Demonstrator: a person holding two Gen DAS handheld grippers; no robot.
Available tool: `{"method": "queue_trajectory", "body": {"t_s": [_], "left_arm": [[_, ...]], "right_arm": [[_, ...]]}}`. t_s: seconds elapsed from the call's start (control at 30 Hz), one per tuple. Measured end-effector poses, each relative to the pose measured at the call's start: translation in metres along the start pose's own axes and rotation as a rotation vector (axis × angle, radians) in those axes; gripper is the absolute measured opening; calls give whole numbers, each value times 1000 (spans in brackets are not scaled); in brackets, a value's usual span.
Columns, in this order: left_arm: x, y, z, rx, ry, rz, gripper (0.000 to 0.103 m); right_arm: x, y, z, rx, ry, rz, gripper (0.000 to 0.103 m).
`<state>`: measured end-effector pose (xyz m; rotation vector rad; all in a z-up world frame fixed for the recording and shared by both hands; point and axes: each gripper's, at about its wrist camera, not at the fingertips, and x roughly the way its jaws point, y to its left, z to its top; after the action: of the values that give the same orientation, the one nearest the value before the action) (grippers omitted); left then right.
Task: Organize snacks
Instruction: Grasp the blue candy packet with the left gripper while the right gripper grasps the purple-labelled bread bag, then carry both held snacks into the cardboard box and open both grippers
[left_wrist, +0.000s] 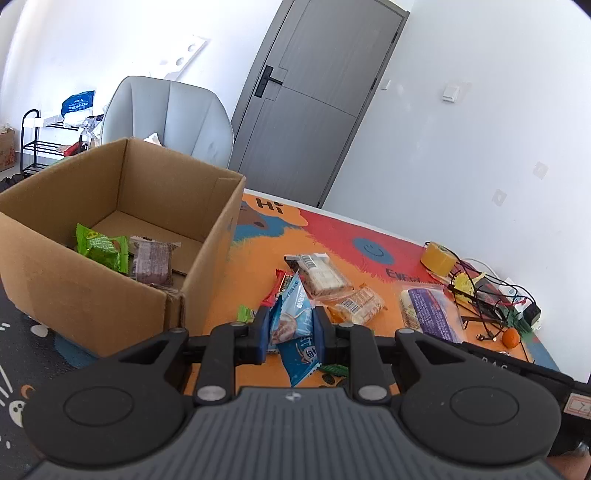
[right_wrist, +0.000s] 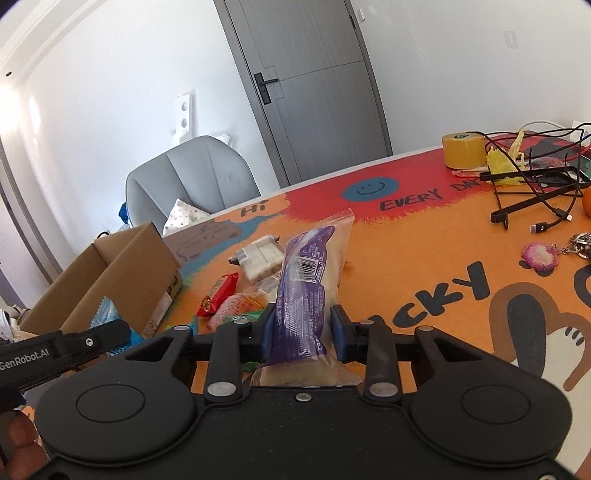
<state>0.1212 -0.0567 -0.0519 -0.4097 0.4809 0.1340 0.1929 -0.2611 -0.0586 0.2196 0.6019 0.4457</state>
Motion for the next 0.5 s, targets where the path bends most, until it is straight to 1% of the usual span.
{"method": "queue_trajectory", "body": {"t_s": [0.27,0.5], "left_arm": [[-23,3,15,8,-70,9,23],[-35,17,32,-9,-122,39,23]], "right_arm": [[-12,24,10,-18,-41,63,32],[-13,49,15,-41,-61,110,32]]}}
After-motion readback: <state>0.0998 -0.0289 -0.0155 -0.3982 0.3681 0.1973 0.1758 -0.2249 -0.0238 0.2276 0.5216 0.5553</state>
